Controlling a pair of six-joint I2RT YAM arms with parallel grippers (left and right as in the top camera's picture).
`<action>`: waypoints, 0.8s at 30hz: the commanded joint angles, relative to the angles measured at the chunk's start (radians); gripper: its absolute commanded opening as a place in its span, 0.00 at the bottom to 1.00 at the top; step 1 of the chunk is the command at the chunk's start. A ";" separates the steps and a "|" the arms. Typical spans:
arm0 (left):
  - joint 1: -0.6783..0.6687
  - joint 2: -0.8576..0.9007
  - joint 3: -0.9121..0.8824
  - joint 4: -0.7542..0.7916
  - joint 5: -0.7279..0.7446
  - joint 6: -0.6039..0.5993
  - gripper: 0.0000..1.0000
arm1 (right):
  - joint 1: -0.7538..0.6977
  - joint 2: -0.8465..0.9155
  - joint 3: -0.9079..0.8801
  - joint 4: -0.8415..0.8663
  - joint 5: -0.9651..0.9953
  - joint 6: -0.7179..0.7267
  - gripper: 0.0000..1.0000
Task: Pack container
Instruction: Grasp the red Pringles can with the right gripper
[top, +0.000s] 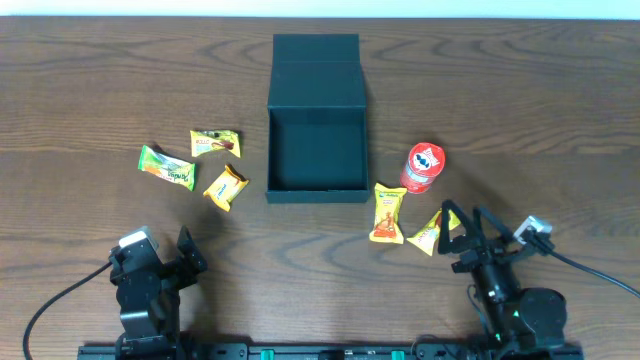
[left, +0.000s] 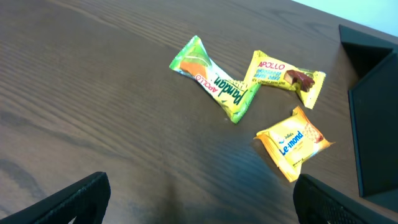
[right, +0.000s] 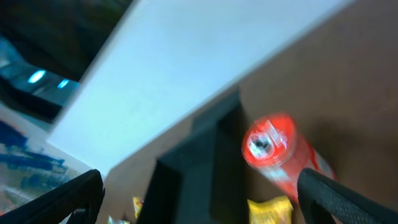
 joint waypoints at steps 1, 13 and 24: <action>-0.003 -0.006 -0.014 0.002 0.000 0.021 0.95 | -0.008 0.090 0.019 0.048 -0.030 -0.098 0.99; -0.003 -0.006 -0.014 0.002 0.000 0.021 0.95 | -0.008 0.863 0.609 -0.280 -0.140 -0.437 0.99; -0.003 -0.006 -0.014 0.002 0.000 0.021 0.95 | 0.001 1.481 1.146 -0.748 -0.096 -0.467 0.99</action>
